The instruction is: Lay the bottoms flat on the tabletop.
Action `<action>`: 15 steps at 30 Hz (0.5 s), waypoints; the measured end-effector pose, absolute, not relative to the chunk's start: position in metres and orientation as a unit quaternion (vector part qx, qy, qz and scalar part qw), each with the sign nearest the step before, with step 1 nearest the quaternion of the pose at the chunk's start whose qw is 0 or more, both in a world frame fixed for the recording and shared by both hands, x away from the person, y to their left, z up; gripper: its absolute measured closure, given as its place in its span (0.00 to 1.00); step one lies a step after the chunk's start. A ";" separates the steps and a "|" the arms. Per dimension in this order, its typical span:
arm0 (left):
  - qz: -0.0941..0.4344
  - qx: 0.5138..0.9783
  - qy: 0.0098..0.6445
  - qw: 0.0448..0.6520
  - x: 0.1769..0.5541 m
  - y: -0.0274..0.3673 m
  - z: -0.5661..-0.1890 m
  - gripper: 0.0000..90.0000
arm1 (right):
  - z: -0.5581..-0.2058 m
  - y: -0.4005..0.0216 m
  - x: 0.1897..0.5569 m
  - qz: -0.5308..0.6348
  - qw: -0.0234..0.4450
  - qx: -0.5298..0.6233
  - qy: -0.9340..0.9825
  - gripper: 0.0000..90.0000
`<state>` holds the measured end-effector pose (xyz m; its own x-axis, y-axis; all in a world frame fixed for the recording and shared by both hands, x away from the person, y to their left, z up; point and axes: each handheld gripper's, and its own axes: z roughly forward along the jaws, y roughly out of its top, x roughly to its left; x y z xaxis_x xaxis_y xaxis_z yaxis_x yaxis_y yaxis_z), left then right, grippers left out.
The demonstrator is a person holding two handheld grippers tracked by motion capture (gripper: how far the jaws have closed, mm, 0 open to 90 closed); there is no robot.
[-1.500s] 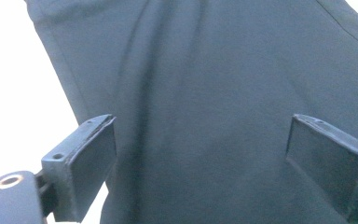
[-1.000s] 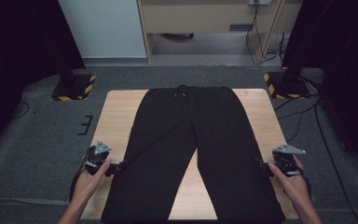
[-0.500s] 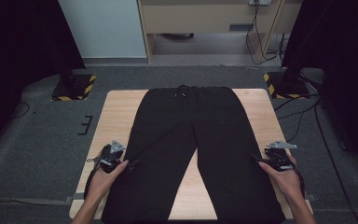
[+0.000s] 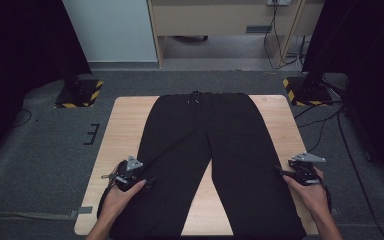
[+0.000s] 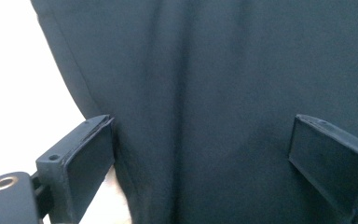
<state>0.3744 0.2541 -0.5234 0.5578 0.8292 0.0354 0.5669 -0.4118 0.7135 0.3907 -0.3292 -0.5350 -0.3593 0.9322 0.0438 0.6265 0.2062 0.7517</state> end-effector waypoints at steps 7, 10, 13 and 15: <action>0.216 0.795 0.469 0.320 0.406 0.295 -0.507 0.05 | -0.536 -0.349 0.405 0.350 0.226 0.560 0.716 0.15; 0.218 0.785 0.486 0.315 0.413 0.308 -0.512 0.05 | -0.537 -0.350 0.410 0.333 0.229 0.569 0.716 0.15; 0.214 0.784 0.495 0.309 0.414 0.313 -0.521 0.06 | -0.538 -0.348 0.411 0.312 0.242 0.562 0.727 0.15; 0.217 0.788 0.493 0.297 0.414 0.313 -0.526 0.06 | -0.538 -0.347 0.412 0.313 0.242 0.564 0.725 0.15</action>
